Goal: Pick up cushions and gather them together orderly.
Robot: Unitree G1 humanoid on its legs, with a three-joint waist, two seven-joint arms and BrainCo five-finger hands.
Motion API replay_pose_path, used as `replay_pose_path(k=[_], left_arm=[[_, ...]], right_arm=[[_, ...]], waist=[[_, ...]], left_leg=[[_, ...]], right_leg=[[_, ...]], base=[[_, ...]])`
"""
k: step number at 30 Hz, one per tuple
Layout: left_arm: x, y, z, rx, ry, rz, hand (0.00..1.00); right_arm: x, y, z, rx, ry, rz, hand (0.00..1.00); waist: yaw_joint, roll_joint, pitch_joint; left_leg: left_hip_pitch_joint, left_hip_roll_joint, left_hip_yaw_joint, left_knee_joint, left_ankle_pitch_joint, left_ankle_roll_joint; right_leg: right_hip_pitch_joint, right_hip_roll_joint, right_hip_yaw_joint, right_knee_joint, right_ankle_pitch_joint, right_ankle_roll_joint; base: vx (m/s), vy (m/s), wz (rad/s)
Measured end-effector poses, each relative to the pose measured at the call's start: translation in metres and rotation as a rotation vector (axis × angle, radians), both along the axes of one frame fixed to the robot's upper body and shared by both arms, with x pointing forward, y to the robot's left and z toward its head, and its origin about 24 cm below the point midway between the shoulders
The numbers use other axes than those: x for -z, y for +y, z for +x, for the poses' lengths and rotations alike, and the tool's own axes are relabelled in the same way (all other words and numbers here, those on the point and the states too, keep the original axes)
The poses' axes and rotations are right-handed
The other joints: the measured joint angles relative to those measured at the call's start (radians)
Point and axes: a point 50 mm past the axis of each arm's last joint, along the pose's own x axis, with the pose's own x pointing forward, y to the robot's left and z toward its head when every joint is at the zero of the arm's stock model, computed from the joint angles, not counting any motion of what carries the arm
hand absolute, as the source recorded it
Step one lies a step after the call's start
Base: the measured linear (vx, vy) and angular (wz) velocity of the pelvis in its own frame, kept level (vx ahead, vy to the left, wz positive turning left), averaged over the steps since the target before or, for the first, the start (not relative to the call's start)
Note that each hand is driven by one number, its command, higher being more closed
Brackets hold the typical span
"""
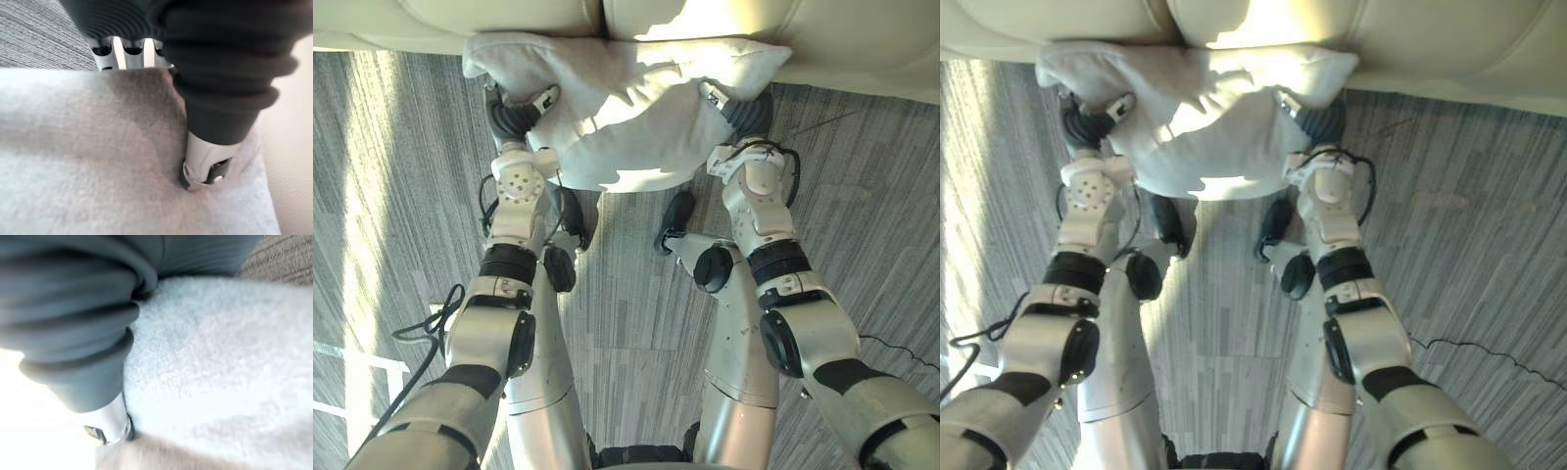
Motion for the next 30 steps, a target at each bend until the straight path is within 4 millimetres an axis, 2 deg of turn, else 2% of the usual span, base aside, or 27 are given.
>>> replay_pose_path(k=[2,5,8,10,11,12,14,17,19,21,22,24,26,30], left_arm=[[0.007,-0.011,0.0,0.022,0.019,-0.021,1.0],[0.013,-0.018,-0.006,0.05,0.008,-0.028,1.0],[0.019,-0.025,-0.016,0.094,-0.03,-0.082,1.0],[0.037,-0.03,-0.027,0.124,-0.035,-0.138,1.0],[0.037,-0.032,-0.029,0.13,-0.041,-0.144,1.0],[0.043,-0.036,-0.034,0.152,-0.047,-0.169,1.0],[0.049,-0.042,-0.039,0.181,-0.042,-0.184,1.0],[0.064,-0.048,-0.053,0.219,-0.034,-0.205,1.0],[0.078,-0.049,-0.073,0.241,-0.047,-0.223,1.0],[0.087,-0.049,-0.082,0.245,-0.038,-0.232,1.0],[0.097,-0.049,-0.09,0.247,-0.018,-0.239,1.0],[0.108,-0.046,-0.1,0.243,0.006,-0.251,1.0],[0.124,-0.044,-0.117,0.238,0.046,-0.268,1.0],[0.138,-0.044,-0.127,0.241,0.094,-0.27,1.0]], right_arm=[[0.01,0.0,0.0,-0.001,0.031,0.004,1.0],[0.013,-0.002,-0.007,-0.008,0.009,0.014,1.0],[0.013,0.001,-0.018,-0.033,-0.042,0.048,1.0],[0.034,-0.001,-0.027,-0.038,-0.03,0.091,1.0],[0.035,-0.002,-0.029,-0.037,-0.034,0.093,1.0],[0.043,-0.005,-0.034,-0.033,-0.031,0.101,1.0],[0.055,-0.007,-0.04,-0.027,-0.015,0.112,1.0],[0.074,-0.01,-0.055,-0.02,-0.002,0.143,1.0],[0.087,-0.012,-0.075,-0.022,-0.013,0.156,1.0],[0.096,-0.011,-0.083,-0.028,-0.001,0.152,1.0],[0.105,-0.011,-0.092,-0.031,0.016,0.149,1.0],[0.114,-0.008,-0.102,-0.036,0.033,0.12,1.0],[0.126,-0.004,-0.12,-0.052,0.06,0.102,1.0],[0.136,-0.005,-0.127,-0.046,0.089,0.079,1.0]], waist=[[0.0,0.0,-0.001],[0.0,-0.002,-0.004],[-0.004,-0.002,-0.007],[-0.007,-0.004,-0.102],[-0.008,-0.003,-0.101],[-0.008,-0.003,-0.101],[-0.01,-0.003,-0.102],[-0.013,-0.004,-0.108],[-0.011,-0.004,-0.127],[-0.011,-0.003,-0.154],[-0.009,-0.003,-0.188],[-0.005,-0.006,-0.201],[-0.006,-0.004,-0.245],[-0.014,-0.007,-0.265]], left_leg=[[0.04,-0.001,-0.003,0.005,0.0,0.002],[0.105,-0.003,0.001,-0.025,0.001,0.002],[0.237,-0.001,0.028,-0.115,-0.002,-0.005],[0.28,0.0,0.053,-0.187,0.018,-0.007],[0.297,0.0,0.057,-0.199,0.022,-0.003],[0.374,0.0,0.064,-0.223,0.035,-0.002],[0.457,-0.005,0.068,-0.253,0.034,-0.002],[0.608,-0.017,0.078,-0.31,0.027,-0.009],[0.756,-0.027,0.102,-0.381,0.019,-0.011],[0.816,-0.03,0.114,-0.412,0.017,-0.01],[0.865,-0.032,0.128,-0.435,0.013,-0.009],[0.957,-0.027,0.153,-0.462,-0.002,-0.01],[1.051,-0.018,0.18,-0.473,-0.039,-0.012],[1.158,-0.025,0.215,-0.467,-0.106,-0.017]], right_leg=[[0.048,0.0,-0.001,-0.004,0.0,0.001],[0.112,0.005,-0.002,-0.037,0.005,0.009],[0.232,0.019,-0.002,-0.126,0.014,0.039],[0.263,0.027,-0.003,-0.193,0.032,0.046],[0.28,0.027,-0.006,-0.203,0.034,0.043],[0.354,0.028,-0.012,-0.23,0.05,0.024],[0.441,0.032,-0.018,-0.263,0.051,0.023],[0.589,0.033,-0.027,-0.322,0.048,0.035],[0.728,0.04,-0.021,-0.394,0.051,0.054],[0.784,0.046,-0.017,-0.432,0.059,0.066],[0.828,0.055,-0.01,-0.468,0.067,0.078],[0.915,0.067,0.002,-0.513,0.073,0.089],[1.001,0.083,0.022,-0.549,0.071,0.107],[1.065,0.078,0.06,-0.52,0.059,0.126]], base=[[0.0,0.0,0.0],[-0.05,0.021,-0.03],[-0.08,0.013,-0.09],[-0.04,-0.003,-0.06],[0.03,0.004,-0.08],[0.04,0.005,-0.08],[0.05,-0.002,-0.05],[0.05,0.002,-0.02],[0.08,0.016,-0.12],[0.1,0.035,-0.18],[0.14,0.061,-0.31],[0.14,0.066,-0.34],[0.13,0.089,-0.38],[0.09,0.091,-0.35]])
